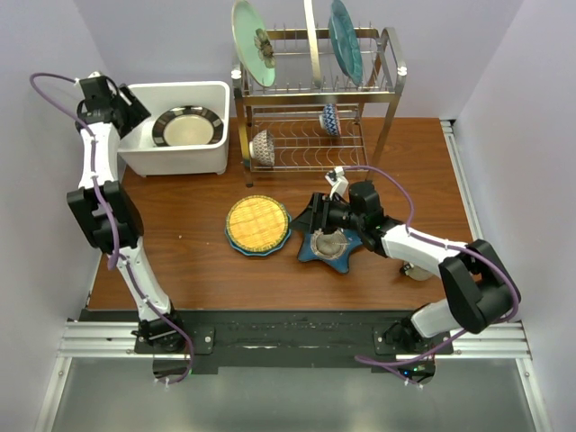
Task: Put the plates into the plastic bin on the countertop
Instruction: Place the plate in the plastic bin, then pick up the plate at the center of the board.
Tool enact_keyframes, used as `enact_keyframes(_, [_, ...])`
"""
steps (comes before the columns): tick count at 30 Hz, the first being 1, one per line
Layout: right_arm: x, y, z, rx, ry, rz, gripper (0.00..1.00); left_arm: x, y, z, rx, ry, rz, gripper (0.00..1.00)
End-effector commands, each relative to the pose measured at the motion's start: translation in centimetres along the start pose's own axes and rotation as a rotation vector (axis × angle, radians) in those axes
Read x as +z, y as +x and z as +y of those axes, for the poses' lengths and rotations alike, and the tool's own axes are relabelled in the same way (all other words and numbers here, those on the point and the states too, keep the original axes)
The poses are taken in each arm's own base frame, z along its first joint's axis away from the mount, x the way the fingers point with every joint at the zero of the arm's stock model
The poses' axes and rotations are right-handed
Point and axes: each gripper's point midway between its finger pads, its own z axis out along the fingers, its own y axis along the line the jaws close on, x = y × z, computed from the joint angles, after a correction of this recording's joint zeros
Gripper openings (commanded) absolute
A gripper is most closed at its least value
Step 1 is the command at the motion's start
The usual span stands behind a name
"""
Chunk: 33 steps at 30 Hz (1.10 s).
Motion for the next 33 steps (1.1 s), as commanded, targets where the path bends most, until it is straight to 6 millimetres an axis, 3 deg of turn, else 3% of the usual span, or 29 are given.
enact_keyframes(1, [-0.5, -0.7, 0.6, -0.019, -0.011, -0.027, 0.80, -6.0, -5.2, -3.4, 0.046, 0.074, -0.163, 0.77])
enact_keyframes(7, [-0.3, -0.6, 0.7, -0.018, -0.015, -0.020, 0.80, -11.2, -5.4, -7.4, 0.088, 0.201, -0.212, 0.78])
enact_keyframes(11, [-0.2, -0.7, 0.7, -0.012, -0.018, -0.019, 0.80, -13.5, -4.1, -10.0, 0.133, 0.268, -0.207, 0.78])
enact_keyframes(16, [0.0, -0.7, 0.6, -0.009, -0.020, -0.017, 0.80, -16.0, -1.0, -11.5, 0.166, 0.333, -0.175, 0.78])
enact_keyframes(24, [0.6, -0.4, -0.2, 0.020, 0.012, 0.005, 0.77, -19.4, 3.9, -10.5, 0.204, 0.391, -0.121, 0.78])
enact_keyframes(25, [0.7, -0.5, -0.2, 0.021, 0.014, 0.005, 0.77, -18.9, 5.7, -9.9, 0.201, 0.393, -0.075, 0.78])
enact_keyframes(27, [0.9, -0.4, -0.7, 0.032, 0.032, 0.011, 0.76, -19.4, 7.0, -9.6, 0.203, 0.409, -0.059, 0.78])
enact_keyframes(28, [1.1, -0.4, -0.8, 0.035, 0.034, 0.011, 0.75, -18.9, 8.9, -9.0, 0.200, 0.402, -0.018, 0.78])
enact_keyframes(33, [2.1, -0.2, -1.3, 0.072, 0.028, 0.012, 0.71, -18.2, 14.0, -7.3, 0.184, 0.403, 0.079, 0.78])
